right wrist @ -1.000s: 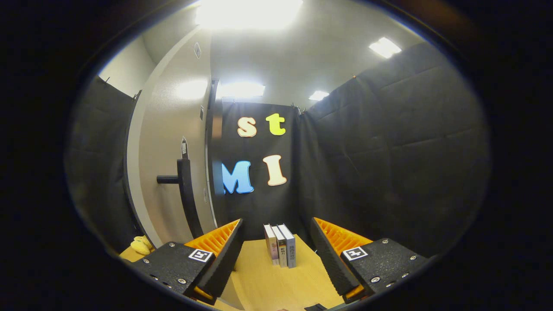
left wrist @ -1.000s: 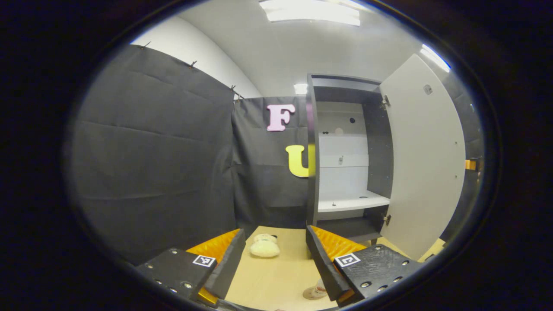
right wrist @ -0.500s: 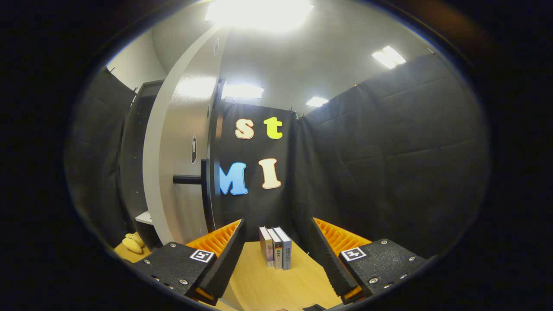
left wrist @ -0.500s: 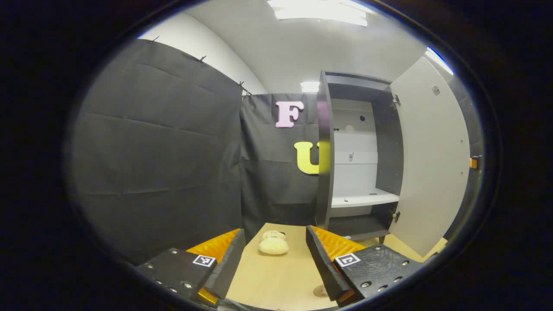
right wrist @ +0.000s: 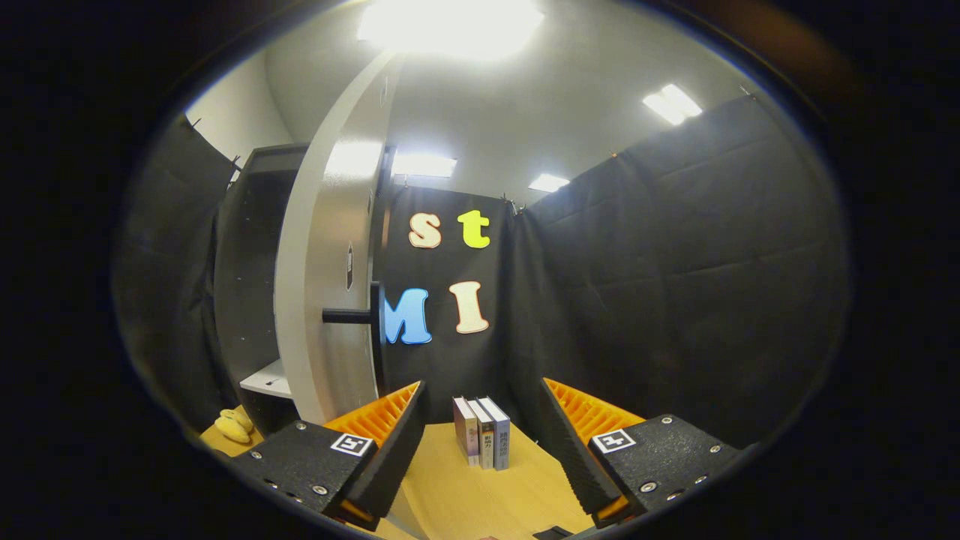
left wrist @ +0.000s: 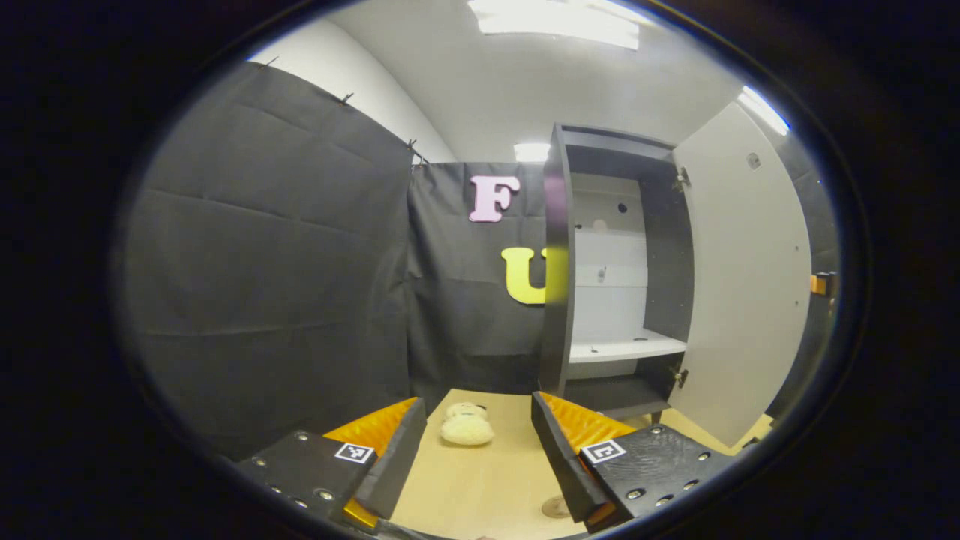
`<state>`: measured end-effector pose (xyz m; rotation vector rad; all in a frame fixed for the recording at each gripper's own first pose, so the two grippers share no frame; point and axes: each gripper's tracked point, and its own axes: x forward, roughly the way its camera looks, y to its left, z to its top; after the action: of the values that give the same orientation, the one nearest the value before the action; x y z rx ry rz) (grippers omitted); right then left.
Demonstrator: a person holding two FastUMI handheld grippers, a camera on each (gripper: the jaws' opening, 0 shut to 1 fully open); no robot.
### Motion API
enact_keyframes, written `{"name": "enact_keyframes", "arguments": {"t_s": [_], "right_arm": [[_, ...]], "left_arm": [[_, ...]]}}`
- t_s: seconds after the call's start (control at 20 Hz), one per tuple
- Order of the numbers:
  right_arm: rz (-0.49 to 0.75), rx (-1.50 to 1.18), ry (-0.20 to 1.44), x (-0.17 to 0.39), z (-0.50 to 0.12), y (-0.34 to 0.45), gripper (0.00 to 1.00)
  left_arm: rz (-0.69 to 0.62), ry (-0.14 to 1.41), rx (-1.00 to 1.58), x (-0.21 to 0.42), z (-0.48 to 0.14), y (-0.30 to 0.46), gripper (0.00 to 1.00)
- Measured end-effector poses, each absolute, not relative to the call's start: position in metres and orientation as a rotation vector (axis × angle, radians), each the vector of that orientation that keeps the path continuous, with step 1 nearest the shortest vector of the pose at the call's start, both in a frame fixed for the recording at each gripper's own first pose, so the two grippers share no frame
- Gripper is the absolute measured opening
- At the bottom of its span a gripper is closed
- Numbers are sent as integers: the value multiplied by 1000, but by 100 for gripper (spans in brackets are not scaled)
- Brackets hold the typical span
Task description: Open the cabinet door with the right hand, grasp the bottle in the cabinet with the left hand and place it on the coaster, then close the cabinet door with the right hand.
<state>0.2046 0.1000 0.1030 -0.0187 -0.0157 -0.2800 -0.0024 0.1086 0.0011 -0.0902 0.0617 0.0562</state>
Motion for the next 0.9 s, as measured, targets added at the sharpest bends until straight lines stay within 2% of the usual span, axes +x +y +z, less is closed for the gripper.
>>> {"name": "enact_keyframes", "arguments": {"t_s": [0.1,0.2,0.3,0.65,0.7,0.75,0.9], "right_arm": [[-256,-18,-15,205,103,107,90],[-231,-21,-16,206,103,113,90],[-203,-20,-17,206,104,121,90],[-111,-17,-19,209,105,149,90],[-102,-19,-21,209,104,152,88],[-93,-19,-22,211,104,154,88],[-73,-15,-17,212,104,163,90]], "left_arm": [[44,68,-102,0,-3,106,86],[37,71,-109,2,-6,107,82],[36,71,-111,2,-6,111,84],[58,73,-113,-4,-10,137,82],[62,73,-112,-5,-10,141,82],[65,72,-113,-6,-10,144,84],[75,71,-117,-9,-11,153,82]]}}
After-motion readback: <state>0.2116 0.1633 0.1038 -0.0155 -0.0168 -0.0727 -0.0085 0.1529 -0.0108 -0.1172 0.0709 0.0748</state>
